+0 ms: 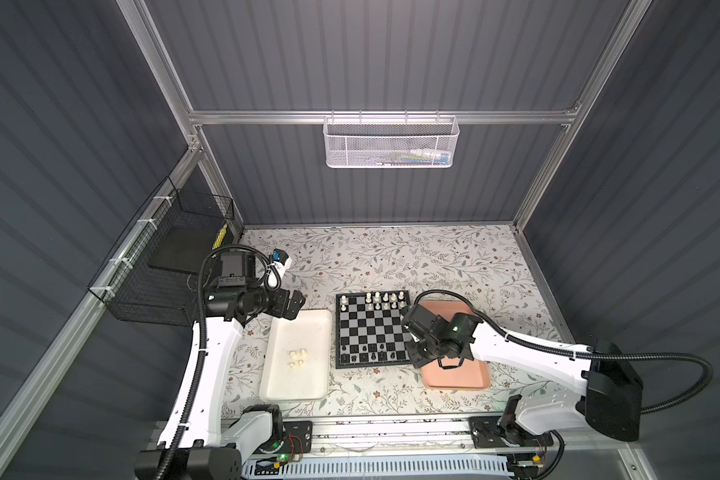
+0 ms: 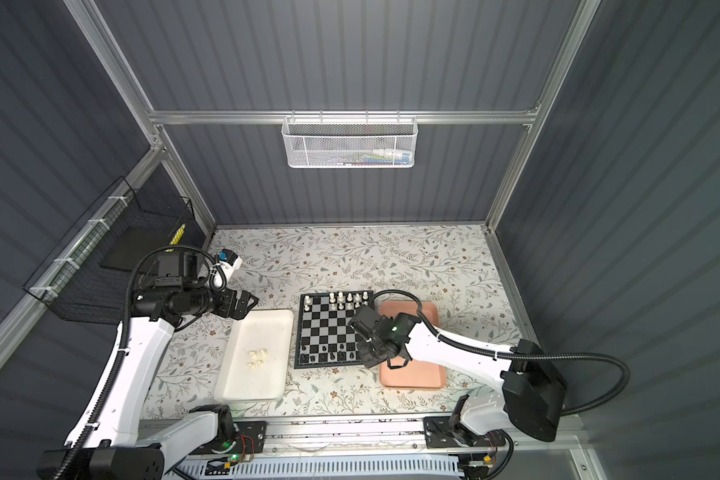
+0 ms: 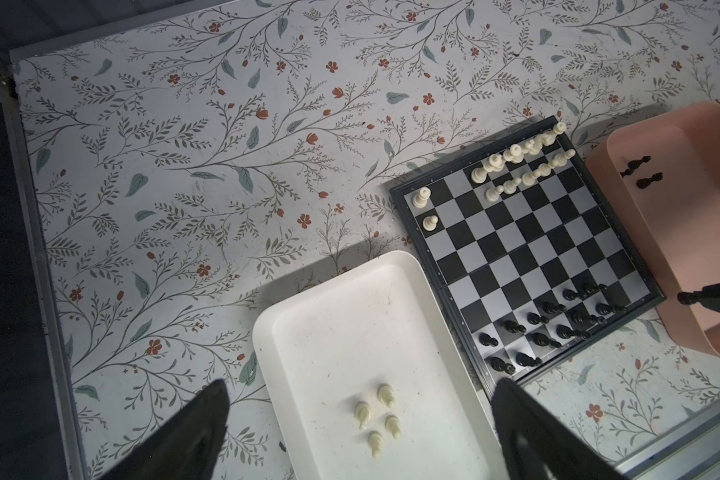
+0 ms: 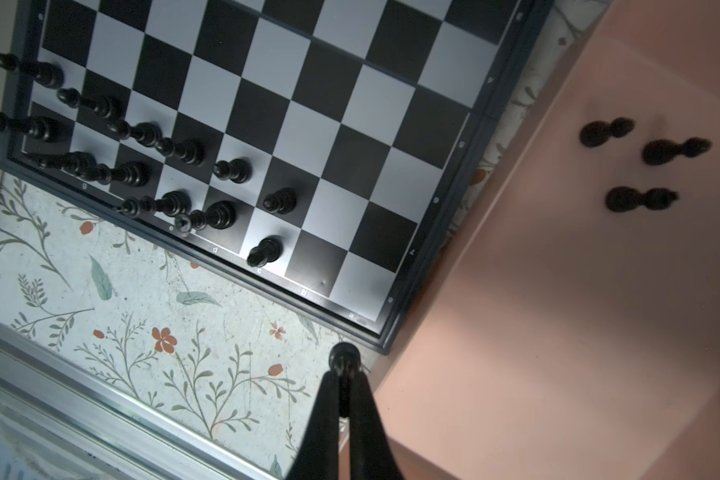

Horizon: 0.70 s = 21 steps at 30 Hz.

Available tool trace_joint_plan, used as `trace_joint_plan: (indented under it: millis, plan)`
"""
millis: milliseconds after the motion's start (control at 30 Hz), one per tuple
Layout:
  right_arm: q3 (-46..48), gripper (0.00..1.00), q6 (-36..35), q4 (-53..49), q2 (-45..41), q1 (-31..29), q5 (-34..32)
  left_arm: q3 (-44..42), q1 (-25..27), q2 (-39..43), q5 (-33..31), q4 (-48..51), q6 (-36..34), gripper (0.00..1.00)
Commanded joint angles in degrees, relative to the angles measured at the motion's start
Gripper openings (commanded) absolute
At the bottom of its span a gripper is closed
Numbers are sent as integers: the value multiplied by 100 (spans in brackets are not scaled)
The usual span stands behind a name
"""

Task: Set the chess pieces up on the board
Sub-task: 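Lift the black pawn and carry it over the chessboard's near edge, then lower the black pawn onto an empty square beside the black pawn row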

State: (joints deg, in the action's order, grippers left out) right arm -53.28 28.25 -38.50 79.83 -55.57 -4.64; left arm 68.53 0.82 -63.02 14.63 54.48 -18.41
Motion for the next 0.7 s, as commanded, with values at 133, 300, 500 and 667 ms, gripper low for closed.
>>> trace_joint_plan:
  millis: [133, 300, 500, 667]
  plan:
    - [-304, 5, 19, 190, 437, -133, -79, 192, 41, 41, 126, 178, 89, 100]
    - [-374, 5, -48, 229, 654, -146, -110, 129, 37, 97, 101, 182, 89, 100]
    - [-430, 5, -100, 304, 887, -139, -78, 117, 41, 146, 126, 195, 102, 100]
    - [-480, 6, -118, 353, 1024, -141, -63, 117, 41, 163, 128, 195, 95, 99]
